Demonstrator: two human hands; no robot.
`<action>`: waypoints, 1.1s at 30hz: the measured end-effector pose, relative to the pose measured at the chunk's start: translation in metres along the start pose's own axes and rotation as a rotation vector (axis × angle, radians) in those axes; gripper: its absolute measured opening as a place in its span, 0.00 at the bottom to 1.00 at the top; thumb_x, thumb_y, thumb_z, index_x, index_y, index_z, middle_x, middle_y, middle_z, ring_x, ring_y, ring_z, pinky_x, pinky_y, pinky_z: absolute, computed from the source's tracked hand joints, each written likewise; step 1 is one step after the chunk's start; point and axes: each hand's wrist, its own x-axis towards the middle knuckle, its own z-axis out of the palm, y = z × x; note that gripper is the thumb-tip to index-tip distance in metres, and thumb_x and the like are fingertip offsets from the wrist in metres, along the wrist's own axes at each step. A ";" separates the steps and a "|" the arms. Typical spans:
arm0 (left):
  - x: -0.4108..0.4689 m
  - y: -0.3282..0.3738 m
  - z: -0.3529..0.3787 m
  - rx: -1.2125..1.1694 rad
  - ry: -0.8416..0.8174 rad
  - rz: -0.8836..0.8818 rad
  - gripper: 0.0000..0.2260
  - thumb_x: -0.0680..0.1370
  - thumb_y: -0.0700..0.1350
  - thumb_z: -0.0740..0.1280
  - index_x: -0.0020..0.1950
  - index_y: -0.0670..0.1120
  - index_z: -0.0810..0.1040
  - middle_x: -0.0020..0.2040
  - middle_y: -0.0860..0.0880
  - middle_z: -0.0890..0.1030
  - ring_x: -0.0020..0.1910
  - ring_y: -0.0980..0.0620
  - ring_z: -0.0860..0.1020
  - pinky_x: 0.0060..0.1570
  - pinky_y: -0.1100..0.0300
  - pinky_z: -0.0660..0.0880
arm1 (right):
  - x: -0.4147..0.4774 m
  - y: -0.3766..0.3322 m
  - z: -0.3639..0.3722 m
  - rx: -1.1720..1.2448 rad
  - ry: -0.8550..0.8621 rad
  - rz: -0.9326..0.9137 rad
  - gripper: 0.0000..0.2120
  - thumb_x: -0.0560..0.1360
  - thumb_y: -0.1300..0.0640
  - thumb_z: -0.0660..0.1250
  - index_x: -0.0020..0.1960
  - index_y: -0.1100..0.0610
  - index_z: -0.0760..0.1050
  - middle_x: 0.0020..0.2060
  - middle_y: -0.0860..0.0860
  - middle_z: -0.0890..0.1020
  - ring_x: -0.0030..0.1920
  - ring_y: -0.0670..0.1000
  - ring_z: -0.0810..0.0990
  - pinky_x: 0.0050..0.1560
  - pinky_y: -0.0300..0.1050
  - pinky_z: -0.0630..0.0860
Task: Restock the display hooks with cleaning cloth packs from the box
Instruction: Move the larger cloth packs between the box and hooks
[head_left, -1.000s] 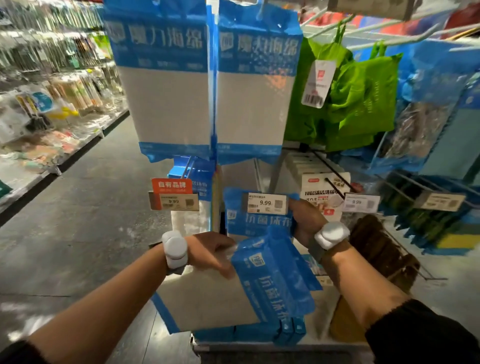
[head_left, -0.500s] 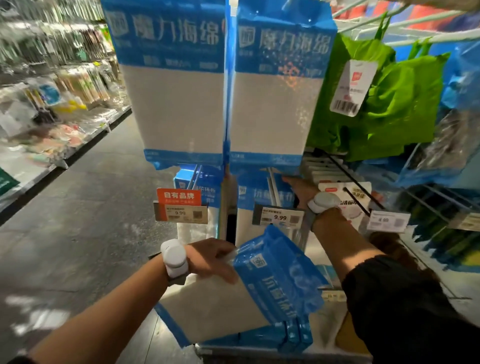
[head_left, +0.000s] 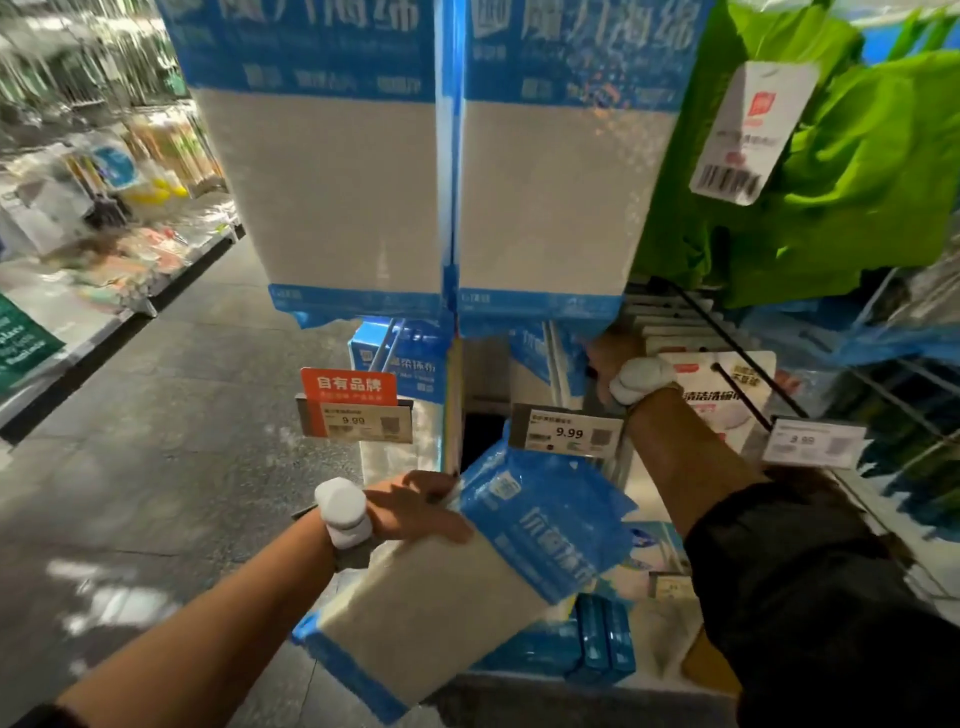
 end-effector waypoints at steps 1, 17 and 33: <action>0.002 -0.004 0.003 -0.088 0.003 0.013 0.21 0.68 0.55 0.79 0.59 0.54 0.83 0.55 0.53 0.86 0.54 0.49 0.85 0.61 0.49 0.80 | -0.007 0.002 -0.004 -0.068 0.025 -0.026 0.20 0.78 0.48 0.66 0.65 0.59 0.76 0.61 0.56 0.79 0.62 0.56 0.77 0.67 0.54 0.74; -0.007 0.000 0.052 -0.848 0.214 0.116 0.17 0.75 0.37 0.75 0.63 0.41 0.81 0.54 0.36 0.86 0.53 0.33 0.84 0.54 0.39 0.82 | -0.171 0.058 -0.021 0.504 -0.107 0.279 0.27 0.65 0.51 0.81 0.60 0.60 0.81 0.50 0.60 0.87 0.50 0.61 0.86 0.54 0.60 0.82; -0.009 -0.033 0.027 -0.828 0.435 0.029 0.33 0.67 0.72 0.73 0.62 0.51 0.82 0.56 0.44 0.87 0.56 0.40 0.84 0.63 0.40 0.78 | -0.191 0.044 -0.039 0.531 -0.349 0.246 0.14 0.76 0.57 0.71 0.62 0.56 0.80 0.55 0.59 0.85 0.52 0.58 0.86 0.56 0.58 0.82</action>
